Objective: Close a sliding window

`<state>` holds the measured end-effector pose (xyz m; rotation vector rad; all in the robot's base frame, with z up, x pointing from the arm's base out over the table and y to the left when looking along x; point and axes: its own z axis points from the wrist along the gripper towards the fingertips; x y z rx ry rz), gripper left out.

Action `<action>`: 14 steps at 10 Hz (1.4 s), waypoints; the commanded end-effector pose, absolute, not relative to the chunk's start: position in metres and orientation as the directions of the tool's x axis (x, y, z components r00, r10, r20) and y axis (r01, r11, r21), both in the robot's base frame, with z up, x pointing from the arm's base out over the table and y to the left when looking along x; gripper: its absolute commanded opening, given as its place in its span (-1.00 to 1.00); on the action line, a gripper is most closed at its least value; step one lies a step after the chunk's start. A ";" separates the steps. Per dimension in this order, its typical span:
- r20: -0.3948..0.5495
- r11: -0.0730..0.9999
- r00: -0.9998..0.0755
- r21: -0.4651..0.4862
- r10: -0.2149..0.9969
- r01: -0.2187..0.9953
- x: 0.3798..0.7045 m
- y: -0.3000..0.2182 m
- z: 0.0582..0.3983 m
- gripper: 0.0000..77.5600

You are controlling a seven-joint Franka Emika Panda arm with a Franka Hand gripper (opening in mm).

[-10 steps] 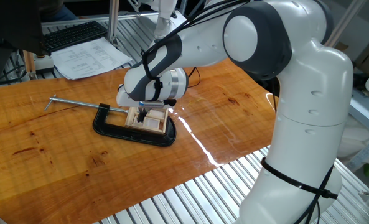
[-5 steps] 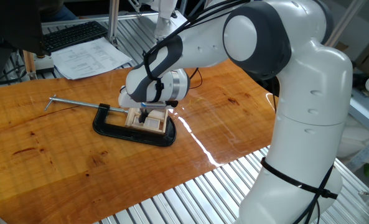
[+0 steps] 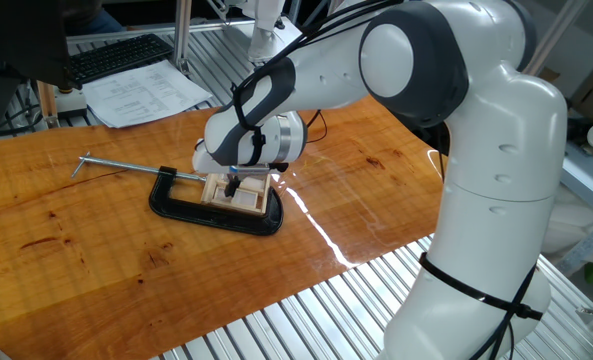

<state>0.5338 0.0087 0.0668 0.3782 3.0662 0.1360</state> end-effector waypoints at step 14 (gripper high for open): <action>0.010 0.976 -0.976 0.020 0.216 0.216 0.519 -0.008 0.066 -1.00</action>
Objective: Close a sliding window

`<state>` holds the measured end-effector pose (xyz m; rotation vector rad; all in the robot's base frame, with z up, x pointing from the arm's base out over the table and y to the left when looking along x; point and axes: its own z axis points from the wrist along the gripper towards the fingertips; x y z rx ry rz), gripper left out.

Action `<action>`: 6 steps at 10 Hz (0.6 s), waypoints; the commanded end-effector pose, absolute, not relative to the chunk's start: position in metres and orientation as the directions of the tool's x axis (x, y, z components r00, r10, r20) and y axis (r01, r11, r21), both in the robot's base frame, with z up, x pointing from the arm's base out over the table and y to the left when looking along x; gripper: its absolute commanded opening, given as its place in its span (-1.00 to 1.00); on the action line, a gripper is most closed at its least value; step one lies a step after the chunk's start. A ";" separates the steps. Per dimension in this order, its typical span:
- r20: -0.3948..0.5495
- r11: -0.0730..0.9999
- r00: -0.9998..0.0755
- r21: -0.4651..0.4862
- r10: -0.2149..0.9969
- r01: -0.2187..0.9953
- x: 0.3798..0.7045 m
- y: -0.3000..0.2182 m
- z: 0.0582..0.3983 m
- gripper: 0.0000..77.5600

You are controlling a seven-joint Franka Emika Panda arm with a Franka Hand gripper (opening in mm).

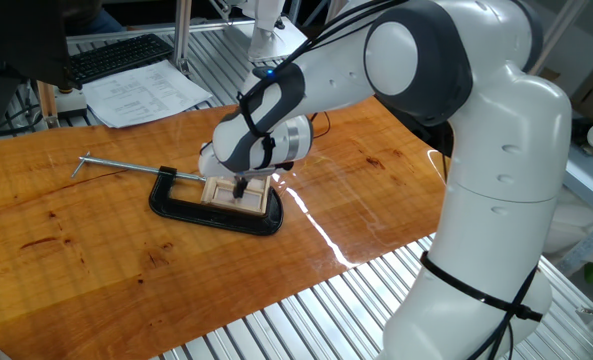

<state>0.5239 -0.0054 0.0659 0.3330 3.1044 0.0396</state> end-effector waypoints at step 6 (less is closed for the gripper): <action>0.051 0.970 -0.969 0.014 0.241 0.242 0.528 0.000 0.093 -1.00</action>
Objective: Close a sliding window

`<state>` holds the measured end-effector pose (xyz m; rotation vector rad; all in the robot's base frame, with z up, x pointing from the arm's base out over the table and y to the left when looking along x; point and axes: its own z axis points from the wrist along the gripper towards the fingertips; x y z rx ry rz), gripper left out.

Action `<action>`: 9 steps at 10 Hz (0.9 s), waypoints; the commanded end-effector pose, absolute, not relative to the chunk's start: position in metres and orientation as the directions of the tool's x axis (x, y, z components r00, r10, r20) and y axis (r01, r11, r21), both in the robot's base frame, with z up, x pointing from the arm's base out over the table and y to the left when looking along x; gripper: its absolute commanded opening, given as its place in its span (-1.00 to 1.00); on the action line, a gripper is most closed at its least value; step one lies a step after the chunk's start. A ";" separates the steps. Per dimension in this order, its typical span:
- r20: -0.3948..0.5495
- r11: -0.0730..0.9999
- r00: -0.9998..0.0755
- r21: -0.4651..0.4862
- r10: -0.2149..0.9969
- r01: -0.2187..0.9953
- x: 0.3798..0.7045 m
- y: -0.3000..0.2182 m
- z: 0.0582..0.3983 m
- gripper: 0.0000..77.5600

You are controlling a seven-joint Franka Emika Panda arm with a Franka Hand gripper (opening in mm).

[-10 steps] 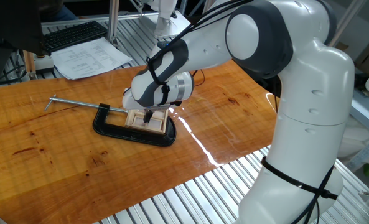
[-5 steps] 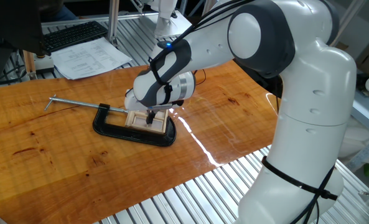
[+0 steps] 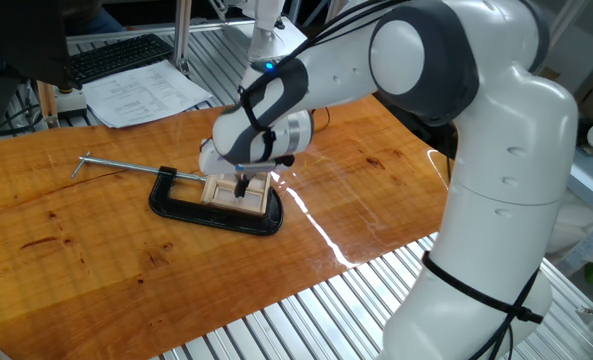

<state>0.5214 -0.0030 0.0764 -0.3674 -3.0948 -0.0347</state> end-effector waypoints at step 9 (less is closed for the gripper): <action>0.111 0.996 -0.990 -0.026 0.087 0.084 0.533 0.013 0.160 -1.00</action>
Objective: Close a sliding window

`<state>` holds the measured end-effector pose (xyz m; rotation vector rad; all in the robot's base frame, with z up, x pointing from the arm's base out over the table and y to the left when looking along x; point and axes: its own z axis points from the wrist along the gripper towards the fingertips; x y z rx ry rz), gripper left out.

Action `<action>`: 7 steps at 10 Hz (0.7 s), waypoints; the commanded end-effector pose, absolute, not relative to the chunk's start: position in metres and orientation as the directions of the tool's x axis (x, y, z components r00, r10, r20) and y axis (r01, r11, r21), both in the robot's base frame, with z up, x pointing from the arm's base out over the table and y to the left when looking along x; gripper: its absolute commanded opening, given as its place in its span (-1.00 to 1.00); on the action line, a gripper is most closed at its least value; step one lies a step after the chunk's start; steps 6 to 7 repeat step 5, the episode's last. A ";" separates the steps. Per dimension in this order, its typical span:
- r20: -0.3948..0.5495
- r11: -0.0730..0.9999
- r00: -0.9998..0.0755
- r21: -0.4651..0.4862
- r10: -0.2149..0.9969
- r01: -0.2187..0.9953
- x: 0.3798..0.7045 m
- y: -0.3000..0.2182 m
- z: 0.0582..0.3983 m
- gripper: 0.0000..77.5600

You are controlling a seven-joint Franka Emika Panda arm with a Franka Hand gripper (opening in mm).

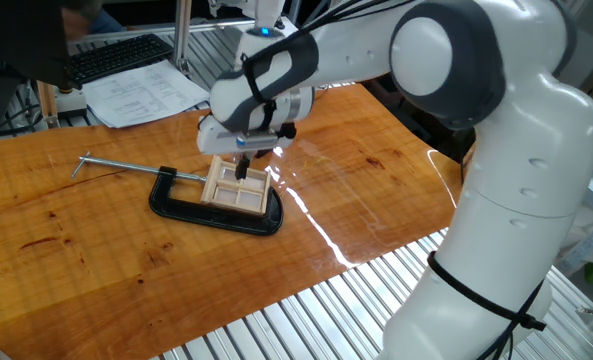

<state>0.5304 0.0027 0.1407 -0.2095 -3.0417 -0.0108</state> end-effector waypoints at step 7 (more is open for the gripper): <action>0.111 0.998 -0.992 -0.034 0.052 0.049 0.547 0.010 0.170 -1.00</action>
